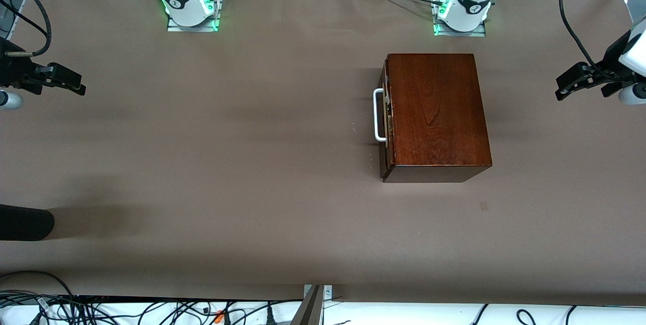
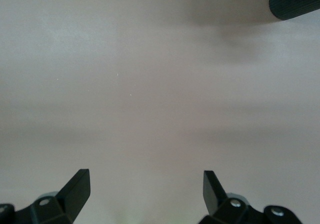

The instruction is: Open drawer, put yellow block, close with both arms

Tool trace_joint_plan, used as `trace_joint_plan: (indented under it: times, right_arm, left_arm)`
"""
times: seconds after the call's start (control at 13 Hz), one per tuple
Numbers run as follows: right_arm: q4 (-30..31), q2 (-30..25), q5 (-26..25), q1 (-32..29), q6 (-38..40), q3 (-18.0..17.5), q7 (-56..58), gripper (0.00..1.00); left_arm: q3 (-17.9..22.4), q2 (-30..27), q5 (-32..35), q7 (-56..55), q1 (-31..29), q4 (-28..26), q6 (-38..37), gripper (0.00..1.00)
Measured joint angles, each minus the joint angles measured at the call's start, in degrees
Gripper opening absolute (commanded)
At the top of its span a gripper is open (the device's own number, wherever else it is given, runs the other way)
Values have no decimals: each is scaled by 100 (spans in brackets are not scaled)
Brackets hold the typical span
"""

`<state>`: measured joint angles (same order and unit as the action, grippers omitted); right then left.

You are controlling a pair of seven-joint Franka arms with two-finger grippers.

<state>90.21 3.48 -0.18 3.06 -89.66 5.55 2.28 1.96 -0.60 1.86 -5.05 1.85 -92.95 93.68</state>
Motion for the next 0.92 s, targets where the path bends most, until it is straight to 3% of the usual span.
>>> trace_joint_plan:
  times: [0.92]
  right_arm:
    - [0, 0, 0, 0, 0, 0, 2, 100]
  left_arm:
    - [-14, -4, -113, 18, 50, 0, -281, 100]
